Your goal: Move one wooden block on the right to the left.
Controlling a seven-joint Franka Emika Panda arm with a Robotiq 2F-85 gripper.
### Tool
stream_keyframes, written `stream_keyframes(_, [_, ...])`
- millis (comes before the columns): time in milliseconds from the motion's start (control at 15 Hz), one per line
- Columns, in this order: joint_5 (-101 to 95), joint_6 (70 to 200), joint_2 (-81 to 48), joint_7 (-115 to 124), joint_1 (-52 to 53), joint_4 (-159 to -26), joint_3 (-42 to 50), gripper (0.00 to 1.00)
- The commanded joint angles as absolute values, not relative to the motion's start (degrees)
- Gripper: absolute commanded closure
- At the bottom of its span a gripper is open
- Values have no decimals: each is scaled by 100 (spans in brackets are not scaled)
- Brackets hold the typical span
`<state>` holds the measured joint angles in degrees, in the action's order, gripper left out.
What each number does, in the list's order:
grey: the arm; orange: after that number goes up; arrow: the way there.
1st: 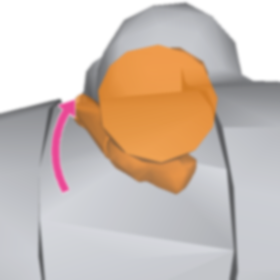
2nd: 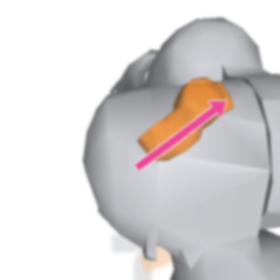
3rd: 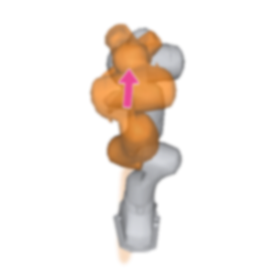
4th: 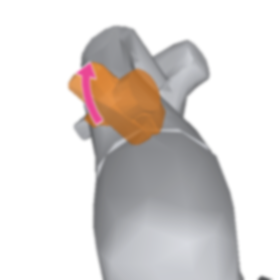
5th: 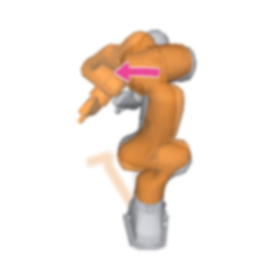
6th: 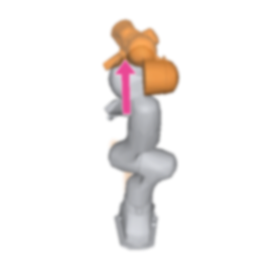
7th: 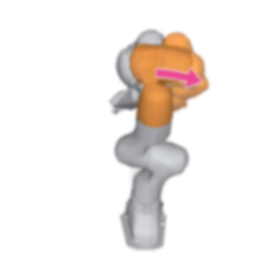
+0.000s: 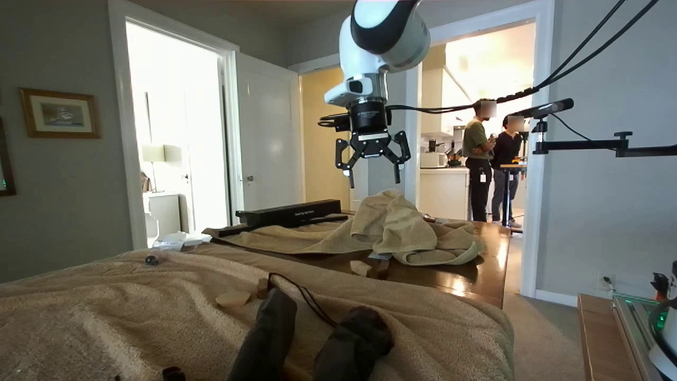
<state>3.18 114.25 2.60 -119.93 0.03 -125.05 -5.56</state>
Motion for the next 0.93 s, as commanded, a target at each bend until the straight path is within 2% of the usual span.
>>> stream_keyframes(0, [305, 11335, 266, -12013, 171, -12436, -441, 0])
stream_keyframes(867, [289, 11295, 262, -12123, 177, -12414, -418, 0])
